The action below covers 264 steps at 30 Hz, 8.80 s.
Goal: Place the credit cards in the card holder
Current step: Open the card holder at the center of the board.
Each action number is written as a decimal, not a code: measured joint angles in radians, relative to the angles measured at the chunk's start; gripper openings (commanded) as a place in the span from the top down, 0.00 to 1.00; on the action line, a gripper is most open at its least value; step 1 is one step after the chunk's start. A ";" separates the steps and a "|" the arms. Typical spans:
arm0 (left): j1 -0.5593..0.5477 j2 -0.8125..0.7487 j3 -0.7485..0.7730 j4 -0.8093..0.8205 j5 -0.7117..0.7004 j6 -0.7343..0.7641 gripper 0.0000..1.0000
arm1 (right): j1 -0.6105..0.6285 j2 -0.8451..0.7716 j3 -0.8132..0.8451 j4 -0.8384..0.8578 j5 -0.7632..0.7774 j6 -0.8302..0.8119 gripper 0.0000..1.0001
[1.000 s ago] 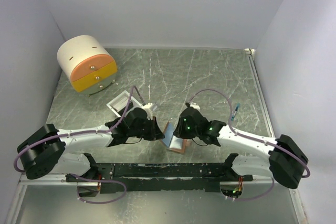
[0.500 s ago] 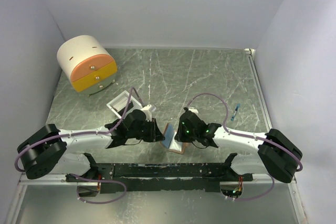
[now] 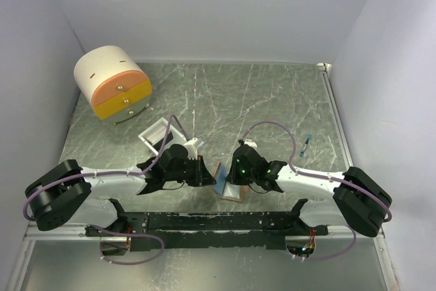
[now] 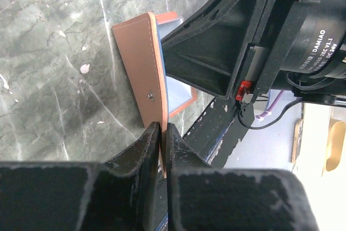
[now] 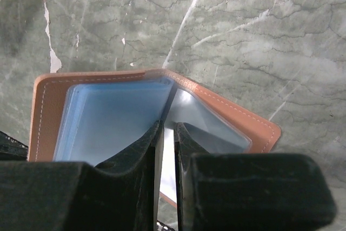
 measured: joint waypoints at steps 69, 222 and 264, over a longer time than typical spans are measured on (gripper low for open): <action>-0.001 -0.089 -0.080 -0.016 -0.087 -0.008 0.68 | 0.000 -0.004 -0.040 0.134 -0.047 0.091 0.74; -0.003 -0.096 -0.120 0.089 -0.049 -0.014 0.93 | 0.000 -0.111 -0.032 0.070 -0.066 0.108 0.46; -0.010 -0.116 -0.160 0.075 -0.132 -0.097 0.93 | 0.037 -0.204 0.113 -0.214 0.068 0.077 0.56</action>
